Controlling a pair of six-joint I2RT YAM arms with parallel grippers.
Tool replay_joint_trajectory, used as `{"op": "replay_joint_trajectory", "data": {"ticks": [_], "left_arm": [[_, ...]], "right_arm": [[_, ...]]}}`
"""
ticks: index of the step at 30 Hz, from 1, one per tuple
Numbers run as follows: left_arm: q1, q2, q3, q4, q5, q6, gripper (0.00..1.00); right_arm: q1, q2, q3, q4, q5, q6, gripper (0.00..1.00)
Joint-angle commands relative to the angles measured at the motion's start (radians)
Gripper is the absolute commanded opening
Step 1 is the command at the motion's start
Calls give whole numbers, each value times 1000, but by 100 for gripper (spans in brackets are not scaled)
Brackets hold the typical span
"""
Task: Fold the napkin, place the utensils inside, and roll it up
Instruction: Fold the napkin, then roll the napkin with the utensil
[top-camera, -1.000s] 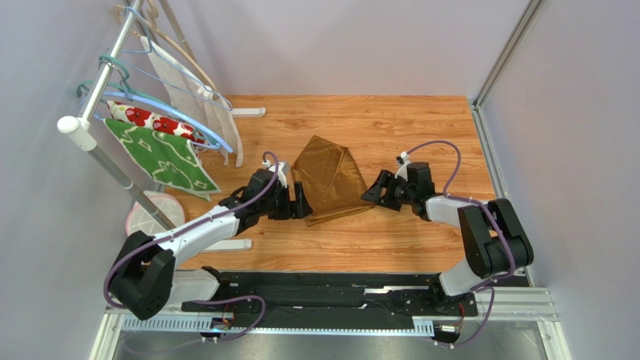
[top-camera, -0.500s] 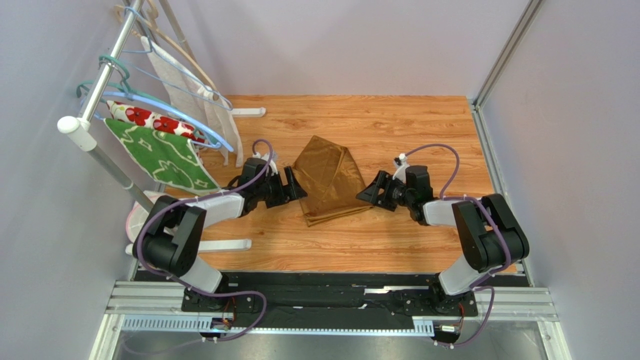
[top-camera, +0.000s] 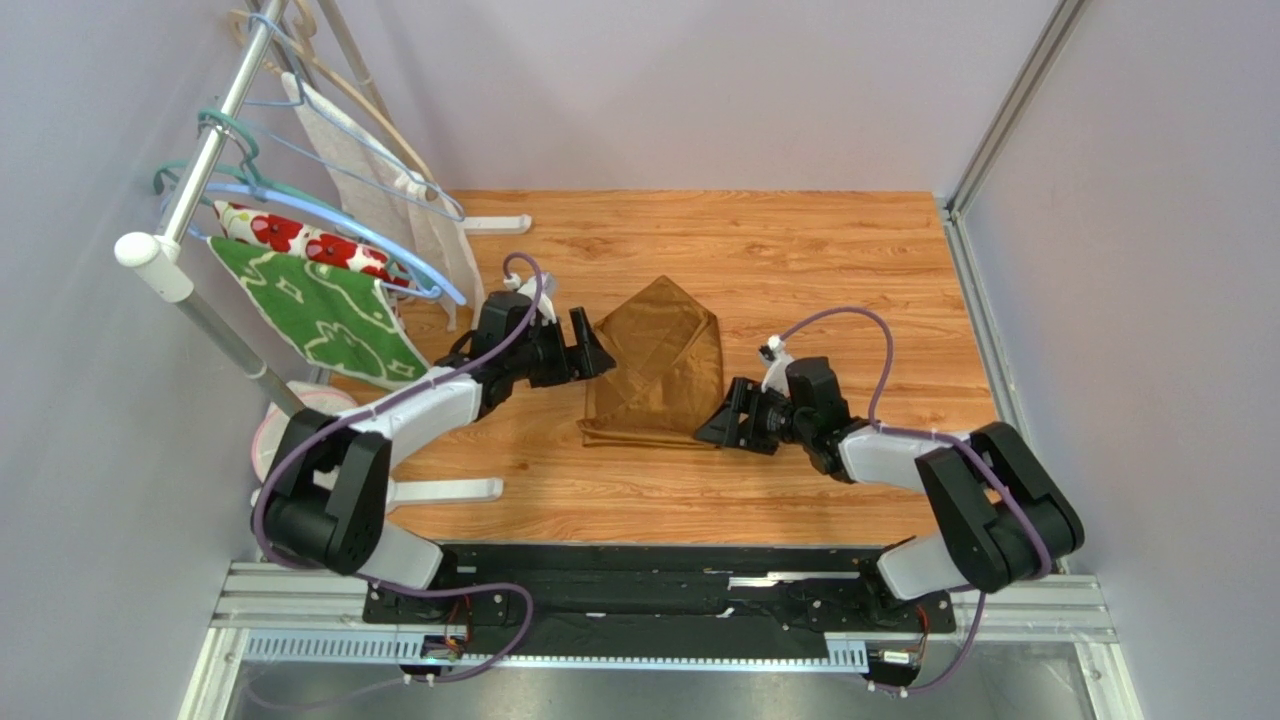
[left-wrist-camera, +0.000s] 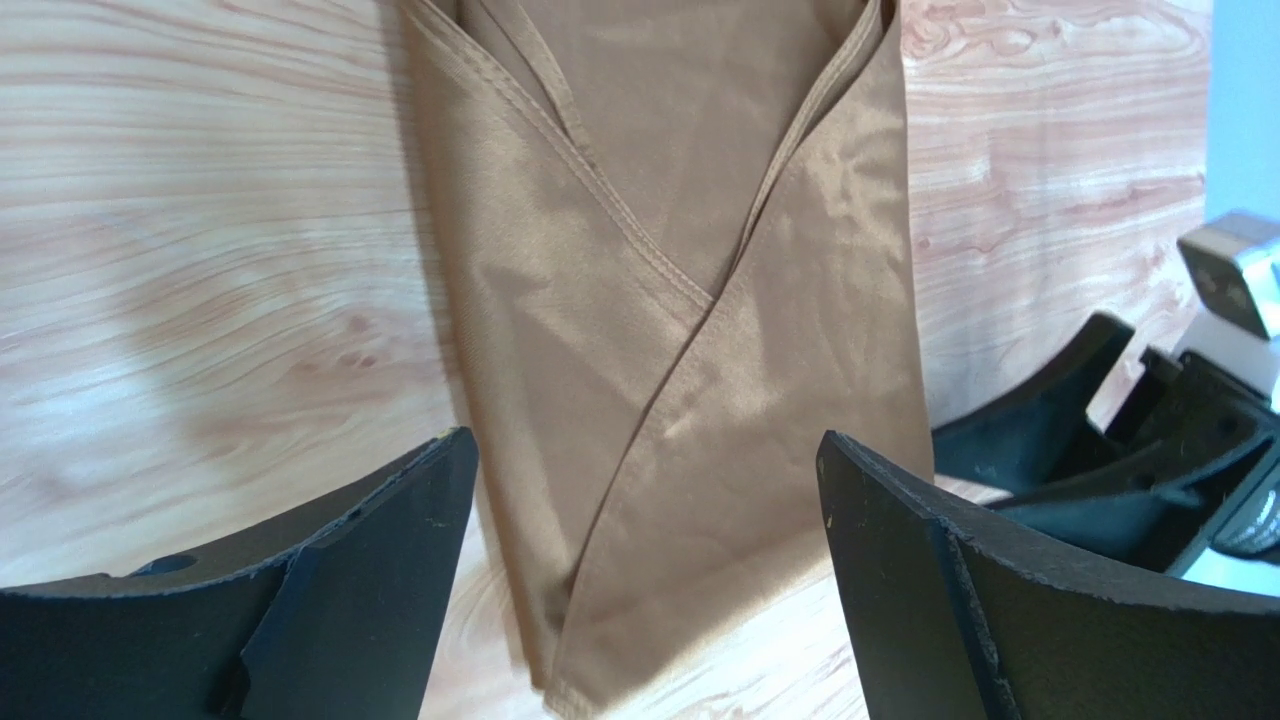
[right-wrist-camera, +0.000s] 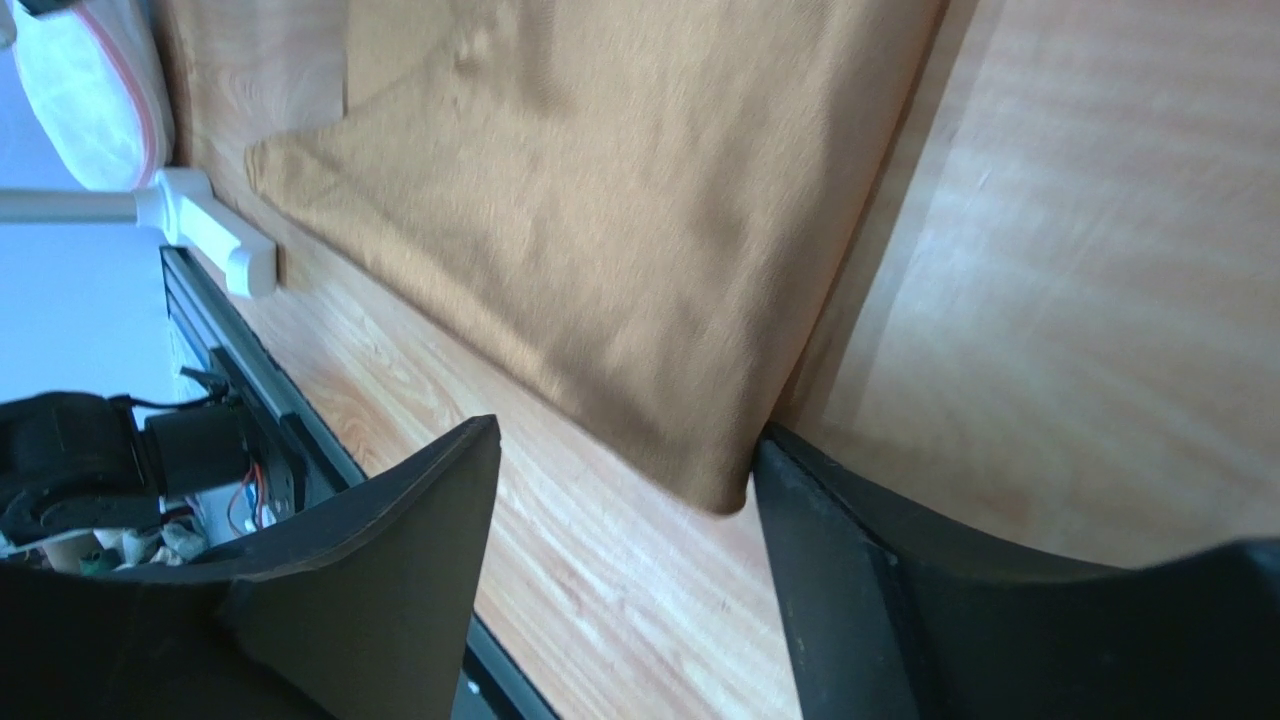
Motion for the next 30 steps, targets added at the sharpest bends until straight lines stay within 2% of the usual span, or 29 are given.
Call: {"op": "replay_joint_trajectory", "data": {"ticks": [1,5,8,11,17,20,21,29,30], "left_arm": [[3,-125,-19,-108,-74,55,93],[3,-227,-109,-151,-73,30,93],[0,-263,-166,-141,-42,-6,90],[-9,-270,-197,-121,-13,-43,84],[-36,-222,-204,-78,79,-106,72],[-39,-204,-220,-69,81,-118,66],[-37,-201,-226,-70,78,-123,61],[-39,-122,-237,28,95,-140,52],[-39,-116,-238,37,95,-141,46]], "right_arm": [[18,-108,-38,-140,77,-9,72],[15,-289,-16,-322,198,-67,76],[6,-346,25,-445,287,-117,77],[-9,-365,60,-485,317,-142,77],[-9,-331,63,-453,301,-121,76],[-9,-317,47,-429,288,-105,76],[-9,-317,44,-422,286,-101,76],[-9,-322,42,-430,278,-107,76],[-9,-325,42,-431,280,-107,76]]}}
